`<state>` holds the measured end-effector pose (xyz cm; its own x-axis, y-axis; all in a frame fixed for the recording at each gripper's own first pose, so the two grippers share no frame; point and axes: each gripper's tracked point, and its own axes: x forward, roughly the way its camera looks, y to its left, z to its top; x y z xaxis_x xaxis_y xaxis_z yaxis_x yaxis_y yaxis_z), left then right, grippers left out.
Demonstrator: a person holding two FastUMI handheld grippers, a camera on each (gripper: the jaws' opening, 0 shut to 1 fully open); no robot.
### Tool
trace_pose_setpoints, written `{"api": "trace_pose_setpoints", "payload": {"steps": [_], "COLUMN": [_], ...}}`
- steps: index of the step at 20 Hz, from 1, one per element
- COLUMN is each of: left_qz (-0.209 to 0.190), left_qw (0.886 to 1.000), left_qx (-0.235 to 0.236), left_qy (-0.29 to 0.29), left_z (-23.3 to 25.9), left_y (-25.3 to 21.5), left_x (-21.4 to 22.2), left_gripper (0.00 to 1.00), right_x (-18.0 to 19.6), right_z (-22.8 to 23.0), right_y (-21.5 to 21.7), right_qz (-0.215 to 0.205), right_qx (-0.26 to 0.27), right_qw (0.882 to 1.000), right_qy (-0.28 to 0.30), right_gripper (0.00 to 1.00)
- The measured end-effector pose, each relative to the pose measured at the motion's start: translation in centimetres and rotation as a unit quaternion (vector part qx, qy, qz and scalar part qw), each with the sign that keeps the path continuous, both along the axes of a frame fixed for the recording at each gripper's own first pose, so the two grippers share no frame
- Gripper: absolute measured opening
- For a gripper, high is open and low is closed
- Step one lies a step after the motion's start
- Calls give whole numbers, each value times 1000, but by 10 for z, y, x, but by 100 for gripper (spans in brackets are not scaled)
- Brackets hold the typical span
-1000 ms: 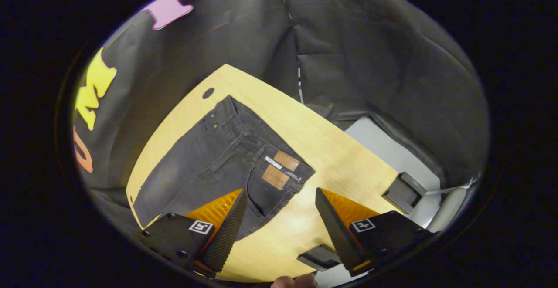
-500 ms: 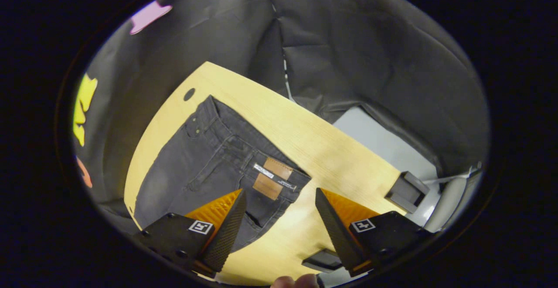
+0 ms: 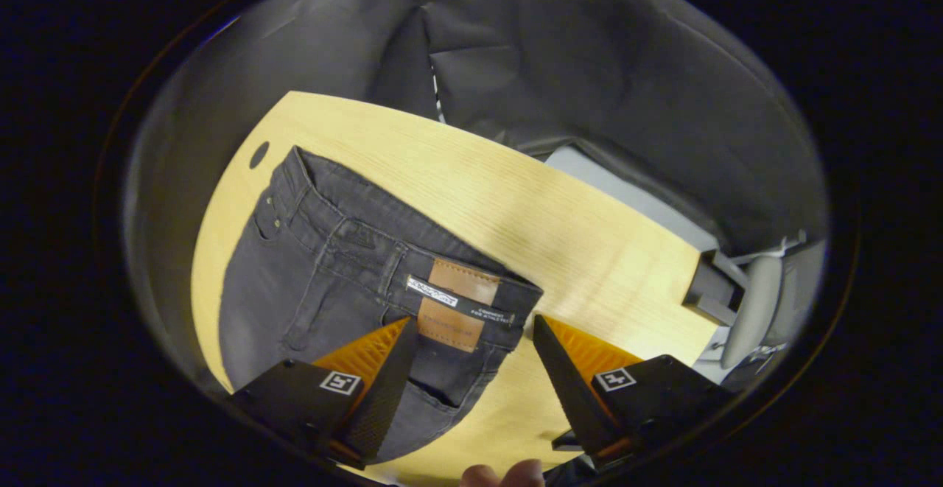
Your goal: Grasp the waist and the cuffs of the jeans and fold them to make the two legs overlap; first hold the waist and fold one-third of the jeans toward the cuffs, then hold the cuffs and fold the remaining one-third in the same direction to finish folding.
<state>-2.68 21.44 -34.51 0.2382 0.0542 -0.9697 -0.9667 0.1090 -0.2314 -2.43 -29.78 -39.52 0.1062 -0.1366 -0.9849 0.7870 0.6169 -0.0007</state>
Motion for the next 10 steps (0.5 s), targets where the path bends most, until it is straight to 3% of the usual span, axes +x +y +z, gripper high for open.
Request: {"api": "trace_pose_setpoints", "payload": {"steps": [2,3,5,6,9,10], "left_qz": [-4,-6,-7,-3,17,22], "left_qw": [1000,1000,999,999,999,1000], "left_qx": [9,13,17,18,13,2], "left_qy": [17,28,43,43,34,18], "left_z": [-1,-1,-4,-4,-3,-4], "left_y": [0,1,0,2,1,-2], "left_x": [-2,-4,-9,-10,-13,-8], "left_gripper": [64,61,47,33,23,15], "right_x": [9,10,7,8,18,18], "right_z": [-3,-5,0,-3,-3,-4], "right_y": [3,2,2,3,11,12], "right_qz": [7,0,-2,3,-15,-21], "right_qx": [-21,-22,-21,-19,2,16], "right_qw": [1000,1000,1000,1000,999,999], "right_qy": [4,1,-4,-8,-28,-33], "right_gripper": [94,88,87,83,38,23]}}
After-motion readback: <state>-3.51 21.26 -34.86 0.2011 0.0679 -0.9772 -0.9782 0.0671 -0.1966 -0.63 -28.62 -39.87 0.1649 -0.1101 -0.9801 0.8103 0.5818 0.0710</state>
